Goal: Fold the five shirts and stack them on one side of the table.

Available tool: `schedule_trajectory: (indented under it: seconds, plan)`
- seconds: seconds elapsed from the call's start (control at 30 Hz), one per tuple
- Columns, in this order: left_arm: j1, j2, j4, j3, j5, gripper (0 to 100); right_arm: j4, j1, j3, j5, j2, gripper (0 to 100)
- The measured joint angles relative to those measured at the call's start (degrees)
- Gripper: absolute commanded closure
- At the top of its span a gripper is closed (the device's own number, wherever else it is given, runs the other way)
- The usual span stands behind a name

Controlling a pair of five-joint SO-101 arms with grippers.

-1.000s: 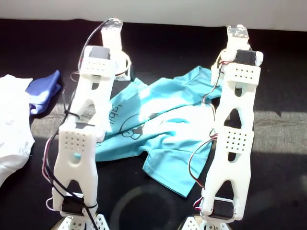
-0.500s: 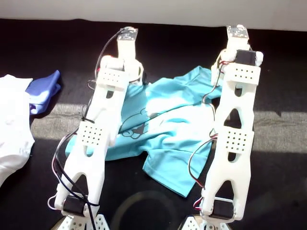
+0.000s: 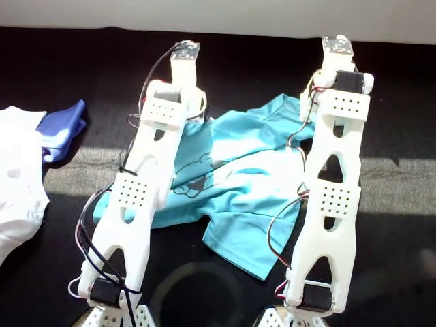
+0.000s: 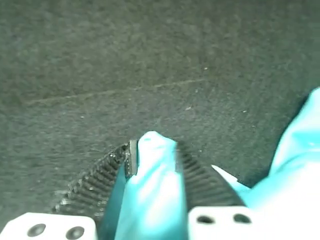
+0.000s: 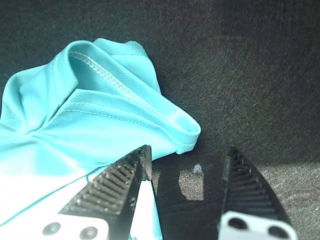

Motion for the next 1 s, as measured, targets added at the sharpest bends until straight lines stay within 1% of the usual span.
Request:
schedule_trajectory:
  seconds: [0.1,0.2,0.3,0.4,0.47,0.57,0.67,0.77,0.87,1.0]
  plan:
    - [0.1,0.0,0.4,0.0,0.0,98,0.0,0.0,0.0,0.0,0.0,76.4]
    - [0.1,0.1,3.0,-2.4,0.0,98,0.0,0.0,0.0,0.0,0.0,76.4]
    - [-0.6,0.1,7.9,-6.5,-0.1,98,0.3,0.0,0.0,0.0,0.0,76.4]
    - [-2.7,-0.3,16.1,-11.9,-0.1,98,0.4,0.0,0.0,0.0,0.0,76.4]
    - [-4.7,-2.5,21.6,-12.4,-1.1,98,0.4,0.0,0.0,0.0,-0.4,76.4]
    - [-8.8,-6.9,23.6,-10.5,-2.9,98,0.4,-0.6,0.0,0.0,-3.3,76.4]
    - [-13.5,-12.7,24.3,-5.5,-3.4,98,0.4,-2.7,0.0,0.0,-6.4,76.4]
    - [-17.9,-20.2,24.4,2.7,-3.3,98,0.4,-4.8,0.0,0.0,-7.7,76.4]
    - [-21.7,-28.8,24.4,14.9,-5.2,98,0.4,-6.2,0.0,0.0,-8.2,76.4]
    - [-22.9,-37.4,24.3,32.8,-7.8,98,0.4,-9.1,0.0,0.0,-8.2,76.4]
